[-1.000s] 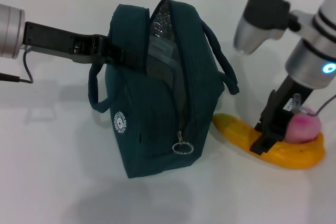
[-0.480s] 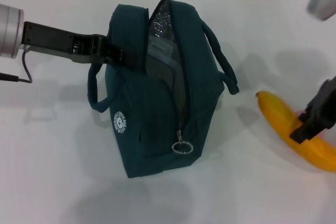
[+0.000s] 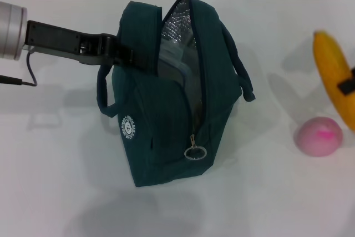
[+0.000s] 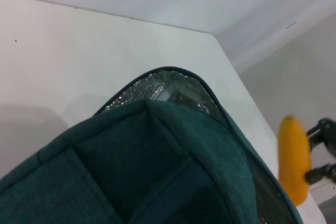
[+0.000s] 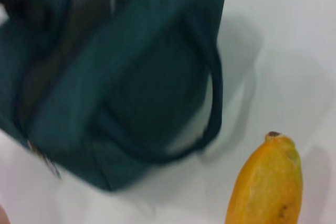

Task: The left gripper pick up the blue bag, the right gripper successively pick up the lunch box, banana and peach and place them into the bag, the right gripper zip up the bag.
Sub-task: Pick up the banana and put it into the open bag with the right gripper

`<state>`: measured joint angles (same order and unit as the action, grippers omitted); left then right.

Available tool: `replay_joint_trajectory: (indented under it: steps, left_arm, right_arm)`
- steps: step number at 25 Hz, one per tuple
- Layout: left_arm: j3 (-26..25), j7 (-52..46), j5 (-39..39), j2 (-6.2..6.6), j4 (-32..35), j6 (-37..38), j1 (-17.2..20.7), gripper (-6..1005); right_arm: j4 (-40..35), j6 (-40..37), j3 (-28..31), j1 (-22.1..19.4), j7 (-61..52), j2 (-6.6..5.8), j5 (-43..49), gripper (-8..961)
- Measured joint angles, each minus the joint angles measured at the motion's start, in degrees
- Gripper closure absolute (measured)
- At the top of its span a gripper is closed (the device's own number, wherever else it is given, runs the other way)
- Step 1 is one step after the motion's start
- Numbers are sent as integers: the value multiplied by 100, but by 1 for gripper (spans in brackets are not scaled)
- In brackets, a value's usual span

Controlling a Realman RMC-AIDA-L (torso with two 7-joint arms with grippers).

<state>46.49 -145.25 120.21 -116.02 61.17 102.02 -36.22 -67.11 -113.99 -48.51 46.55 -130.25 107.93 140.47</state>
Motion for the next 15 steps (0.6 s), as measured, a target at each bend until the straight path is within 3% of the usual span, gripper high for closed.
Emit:
replay_joint_trajectory:
  steps: [6, 11, 13, 15]
  left_arm:
    - [1, 20, -8, -3, 0, 2, -3, 965]
    - [1, 8, -12, -10, 0, 50, -26, 966]
    - [2, -11, -14, -25, 3, 74, -35, 966]
    - [8, -20, -17, -44, 17, 91, -41, 966]
  right_arm:
    - [-177, -305, 984, -44, 144, -78, -1235, 530]
    - [-373, -410, 1251, -214, 222, -61, -3090, 530]
    - [-335, -345, 1248, -292, 415, 20, -3679, 530]
    - [-261, -249, 1194, -362, 763, 191, -4085, 530]
